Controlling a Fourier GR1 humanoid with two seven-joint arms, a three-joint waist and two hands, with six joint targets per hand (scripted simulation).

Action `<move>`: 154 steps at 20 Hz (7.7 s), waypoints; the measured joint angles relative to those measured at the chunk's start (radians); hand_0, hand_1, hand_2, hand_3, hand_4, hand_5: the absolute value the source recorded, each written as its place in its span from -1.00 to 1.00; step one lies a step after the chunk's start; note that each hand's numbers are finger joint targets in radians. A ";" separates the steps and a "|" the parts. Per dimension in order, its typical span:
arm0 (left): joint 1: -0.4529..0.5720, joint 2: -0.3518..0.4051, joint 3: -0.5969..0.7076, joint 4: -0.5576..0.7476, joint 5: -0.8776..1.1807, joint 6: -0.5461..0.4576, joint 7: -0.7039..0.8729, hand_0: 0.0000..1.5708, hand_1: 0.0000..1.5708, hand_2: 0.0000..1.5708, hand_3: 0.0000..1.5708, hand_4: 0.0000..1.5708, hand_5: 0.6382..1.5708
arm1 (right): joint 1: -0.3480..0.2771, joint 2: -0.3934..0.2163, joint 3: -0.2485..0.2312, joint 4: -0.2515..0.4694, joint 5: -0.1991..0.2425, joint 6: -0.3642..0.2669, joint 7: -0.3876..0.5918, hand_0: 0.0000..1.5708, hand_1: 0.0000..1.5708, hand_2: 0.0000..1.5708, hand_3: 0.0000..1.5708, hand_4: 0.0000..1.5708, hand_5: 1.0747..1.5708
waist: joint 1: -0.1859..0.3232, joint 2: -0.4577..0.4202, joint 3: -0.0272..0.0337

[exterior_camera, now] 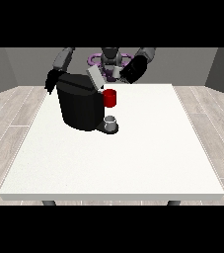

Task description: Insert the coffee pod into the coffee machine and close the lid

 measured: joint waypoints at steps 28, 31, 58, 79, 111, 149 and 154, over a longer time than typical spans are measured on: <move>-0.299 0.203 0.125 0.153 0.038 0.017 -0.002 0.81 0.81 0.86 0.72 -0.15 1.00 | -0.203 -0.019 0.023 0.053 0.018 0.068 -0.066 -1.00 -1.00 -1.00 -1.00 -0.67 1.00 | -0.101 0.271 0.0007; -0.307 0.209 0.132 0.168 0.040 0.025 -0.006 0.82 0.82 0.86 0.73 -0.23 1.00 | -0.220 -0.017 0.025 0.055 0.017 0.064 -0.049 -1.00 -1.00 -1.00 -1.00 -0.69 1.00 | -0.106 0.273 0.0006; 0.276 -0.091 0.199 0.157 0.284 -0.041 -0.343 -1.00 -1.00 -1.00 -1.00 -0.55 1.00 | 0.151 0.034 0.064 0.071 0.031 0.114 -0.143 -1.00 -1.00 -1.00 -1.00 -1.00 1.00 | 0.093 -0.200 -0.0016; 0.704 -0.113 0.177 0.016 0.383 -0.154 -0.453 -1.00 -1.00 -1.00 -1.00 -0.84 1.00 | 0.187 0.129 0.353 -0.482 0.221 -0.128 0.134 -1.00 -1.00 -1.00 -1.00 -0.55 1.00 | 0.160 -0.344 -0.0004; 0.806 -0.115 0.065 -0.324 0.492 -0.169 -0.488 -1.00 -1.00 -1.00 -1.00 -0.53 1.00 | -0.296 0.071 0.091 -0.093 0.255 -0.253 0.104 -1.00 -1.00 -1.00 -1.00 -0.44 1.00 | 0.278 -0.037 -0.0043; 0.641 -0.041 0.096 -0.146 0.538 -0.195 -0.528 -1.00 -1.00 -1.00 -1.00 -0.60 1.00 | -0.705 0.129 0.199 0.088 0.377 -0.337 0.190 -1.00 -1.00 -1.00 -1.00 -0.51 1.00 | 0.349 0.063 -0.0005; 0.636 -0.031 0.099 -0.114 0.541 -0.203 -0.531 -1.00 -1.00 -1.00 -1.00 -0.49 1.00 | -0.677 0.136 0.274 0.082 0.336 -0.320 0.179 -1.00 -1.00 -1.00 -1.00 -0.40 1.00 | 0.349 0.036 -0.0004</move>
